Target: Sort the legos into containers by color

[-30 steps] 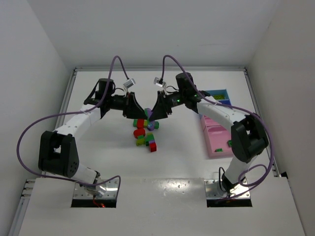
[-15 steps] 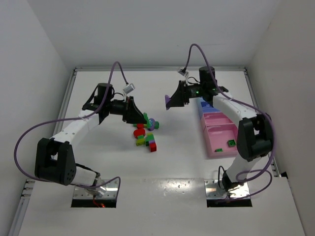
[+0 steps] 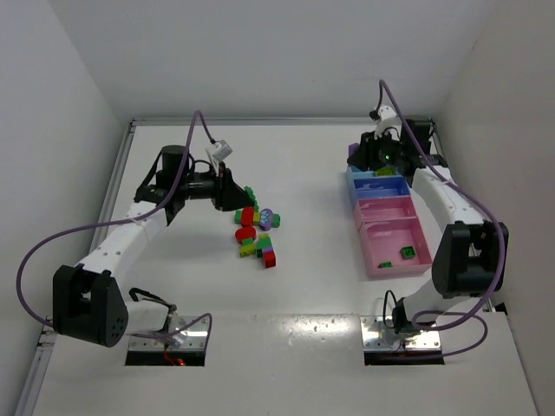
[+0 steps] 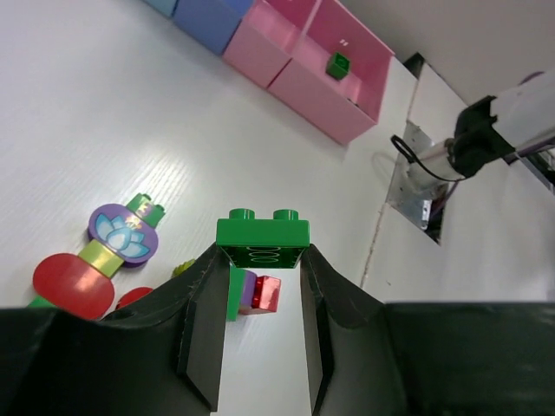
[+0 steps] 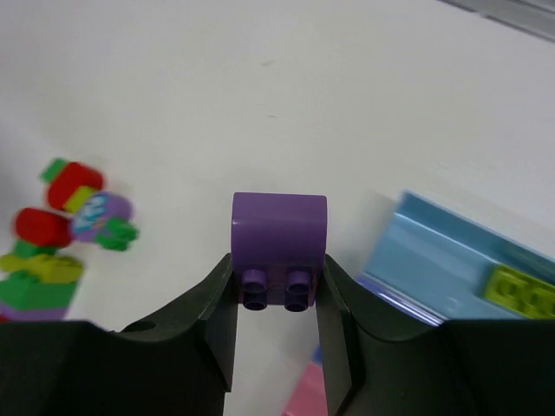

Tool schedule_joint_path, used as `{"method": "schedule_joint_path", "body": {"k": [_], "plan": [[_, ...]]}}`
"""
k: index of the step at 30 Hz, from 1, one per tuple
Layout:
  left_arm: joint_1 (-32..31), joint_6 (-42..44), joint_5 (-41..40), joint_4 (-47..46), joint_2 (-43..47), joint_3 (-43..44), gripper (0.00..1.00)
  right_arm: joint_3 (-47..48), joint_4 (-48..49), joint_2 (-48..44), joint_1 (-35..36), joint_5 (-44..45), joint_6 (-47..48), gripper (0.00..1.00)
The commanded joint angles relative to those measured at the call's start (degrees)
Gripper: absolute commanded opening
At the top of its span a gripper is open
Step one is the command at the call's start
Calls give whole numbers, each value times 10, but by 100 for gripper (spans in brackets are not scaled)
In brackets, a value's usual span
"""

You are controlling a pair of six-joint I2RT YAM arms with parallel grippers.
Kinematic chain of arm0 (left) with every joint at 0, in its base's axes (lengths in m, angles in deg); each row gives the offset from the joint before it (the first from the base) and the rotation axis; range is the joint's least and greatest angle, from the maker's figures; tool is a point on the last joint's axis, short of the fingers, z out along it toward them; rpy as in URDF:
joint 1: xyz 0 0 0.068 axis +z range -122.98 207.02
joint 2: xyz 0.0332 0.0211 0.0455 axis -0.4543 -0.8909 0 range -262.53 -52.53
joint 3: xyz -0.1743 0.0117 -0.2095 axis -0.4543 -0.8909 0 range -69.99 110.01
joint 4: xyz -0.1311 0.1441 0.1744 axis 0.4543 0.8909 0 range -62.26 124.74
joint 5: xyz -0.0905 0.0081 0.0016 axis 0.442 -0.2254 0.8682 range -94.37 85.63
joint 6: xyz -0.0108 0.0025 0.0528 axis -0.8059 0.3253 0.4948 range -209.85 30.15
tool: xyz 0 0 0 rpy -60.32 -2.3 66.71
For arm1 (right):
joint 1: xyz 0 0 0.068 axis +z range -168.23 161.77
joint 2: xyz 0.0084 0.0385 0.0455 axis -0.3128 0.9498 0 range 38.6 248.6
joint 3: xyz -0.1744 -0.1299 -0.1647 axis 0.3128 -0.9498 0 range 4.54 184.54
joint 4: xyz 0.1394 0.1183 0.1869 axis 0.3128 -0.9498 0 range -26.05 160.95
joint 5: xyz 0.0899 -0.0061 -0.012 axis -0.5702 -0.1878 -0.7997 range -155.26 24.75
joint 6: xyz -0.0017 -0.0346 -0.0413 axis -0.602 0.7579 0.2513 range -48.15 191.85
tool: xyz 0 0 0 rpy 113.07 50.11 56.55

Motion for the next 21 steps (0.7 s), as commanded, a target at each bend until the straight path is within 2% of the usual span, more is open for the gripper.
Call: {"method": "schedule_joint_path", "body": {"k": [1,6,15,20,21], "plan": [[5,9,-40,-12,13,-8,0,-16,23,-28,-4,150,68,2],[5,9,-46,-12,7,-2,0,-50,40,-17,-26,175,87,2],[5,3,-46,-12,-9,10,0,-97,45,8,-56,169,133,3],[5,3,-46,-12,-25,21,0,-107,52,26,-62,169,146,10],[5,3,-51,-12,-25,21,0,-107,52,35,-62,169,152,14]]}}
